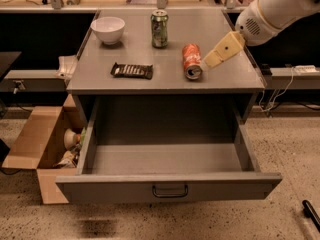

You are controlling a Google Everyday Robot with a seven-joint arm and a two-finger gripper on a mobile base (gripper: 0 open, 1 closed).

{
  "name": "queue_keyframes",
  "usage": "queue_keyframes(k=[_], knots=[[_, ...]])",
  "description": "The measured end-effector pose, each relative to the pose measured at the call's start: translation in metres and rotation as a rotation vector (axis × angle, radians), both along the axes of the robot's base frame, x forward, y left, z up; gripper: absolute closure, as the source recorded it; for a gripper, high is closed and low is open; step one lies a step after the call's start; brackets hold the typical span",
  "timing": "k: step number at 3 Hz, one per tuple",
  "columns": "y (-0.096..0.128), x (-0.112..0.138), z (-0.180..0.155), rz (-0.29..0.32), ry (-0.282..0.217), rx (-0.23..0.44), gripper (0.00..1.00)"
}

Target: Place coke can into top drawer

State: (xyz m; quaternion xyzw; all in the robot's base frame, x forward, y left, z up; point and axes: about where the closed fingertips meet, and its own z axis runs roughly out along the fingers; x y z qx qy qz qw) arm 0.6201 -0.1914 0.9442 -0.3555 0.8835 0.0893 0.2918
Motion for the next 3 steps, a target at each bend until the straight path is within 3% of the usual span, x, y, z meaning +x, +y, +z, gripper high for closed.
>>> queue_keyframes(k=[1, 2, 3], knots=[[0.0148, 0.0334, -0.0133, -0.130, 0.069, 0.034, 0.00], [0.0197, 0.0376, -0.0159, -0.205, 0.106, 0.073, 0.00], [0.0197, 0.0376, -0.0160, -0.205, 0.106, 0.074, 0.00]])
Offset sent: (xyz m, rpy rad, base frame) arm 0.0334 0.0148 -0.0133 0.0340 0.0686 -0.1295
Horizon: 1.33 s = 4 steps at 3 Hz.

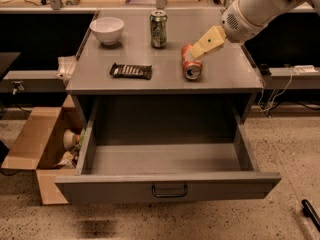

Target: Place coke can into top drawer

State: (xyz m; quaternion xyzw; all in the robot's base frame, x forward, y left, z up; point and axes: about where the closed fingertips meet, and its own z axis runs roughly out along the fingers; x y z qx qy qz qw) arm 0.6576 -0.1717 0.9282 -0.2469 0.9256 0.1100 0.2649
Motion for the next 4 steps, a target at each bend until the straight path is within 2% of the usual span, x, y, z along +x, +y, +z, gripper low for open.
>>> queue_keyframes(k=[1, 3, 4], knots=[[0.003, 0.005, -0.003, -0.028, 0.008, 0.011, 0.00], [0.003, 0.039, -0.026, -0.204, 0.030, 0.070, 0.00], [0.003, 0.056, -0.034, -0.251, 0.034, 0.085, 0.00]])
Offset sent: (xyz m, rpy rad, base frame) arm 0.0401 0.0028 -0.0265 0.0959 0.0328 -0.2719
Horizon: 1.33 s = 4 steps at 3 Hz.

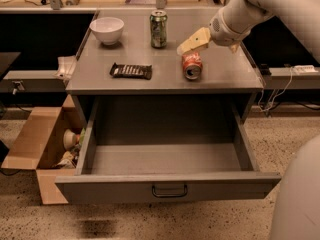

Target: Place coke can into top drawer

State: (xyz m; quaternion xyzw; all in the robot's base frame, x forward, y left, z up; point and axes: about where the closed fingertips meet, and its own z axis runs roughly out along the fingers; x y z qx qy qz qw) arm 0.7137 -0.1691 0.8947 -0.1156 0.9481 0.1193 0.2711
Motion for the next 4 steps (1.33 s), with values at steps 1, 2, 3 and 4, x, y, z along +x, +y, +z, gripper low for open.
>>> queue_keyframes(k=[1, 2, 3, 4], knots=[[0.009, 0.012, -0.012, -0.005, 0.021, -0.004, 0.00], [0.028, 0.023, -0.023, 0.024, 0.043, -0.016, 0.02], [0.044, 0.026, -0.033, 0.050, 0.066, -0.012, 0.32], [0.054, 0.026, -0.040, 0.068, 0.086, -0.008, 0.55]])
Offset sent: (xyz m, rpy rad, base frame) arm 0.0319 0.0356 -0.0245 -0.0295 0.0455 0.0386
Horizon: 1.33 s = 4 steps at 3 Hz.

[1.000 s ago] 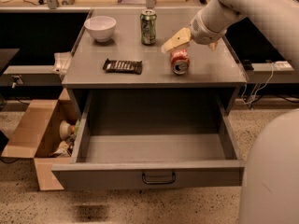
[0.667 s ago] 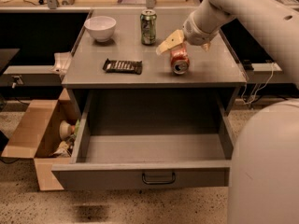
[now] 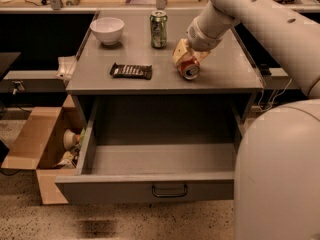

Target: Place coke can into top drawer

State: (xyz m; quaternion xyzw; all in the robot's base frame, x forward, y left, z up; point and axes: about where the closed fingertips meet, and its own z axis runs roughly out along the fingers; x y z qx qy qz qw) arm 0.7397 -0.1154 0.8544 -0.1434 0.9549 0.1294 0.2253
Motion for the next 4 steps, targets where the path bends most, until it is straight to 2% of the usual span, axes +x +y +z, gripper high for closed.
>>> queue_keyframes(k=[1, 2, 3, 4], knots=[[0.014, -0.003, -0.005, 0.039, 0.019, 0.003, 0.78], [0.017, -0.018, 0.022, 0.104, -0.055, 0.074, 0.99], [0.013, -0.045, 0.067, 0.196, -0.184, 0.197, 1.00], [0.010, -0.052, 0.071, 0.231, -0.207, 0.220, 1.00]])
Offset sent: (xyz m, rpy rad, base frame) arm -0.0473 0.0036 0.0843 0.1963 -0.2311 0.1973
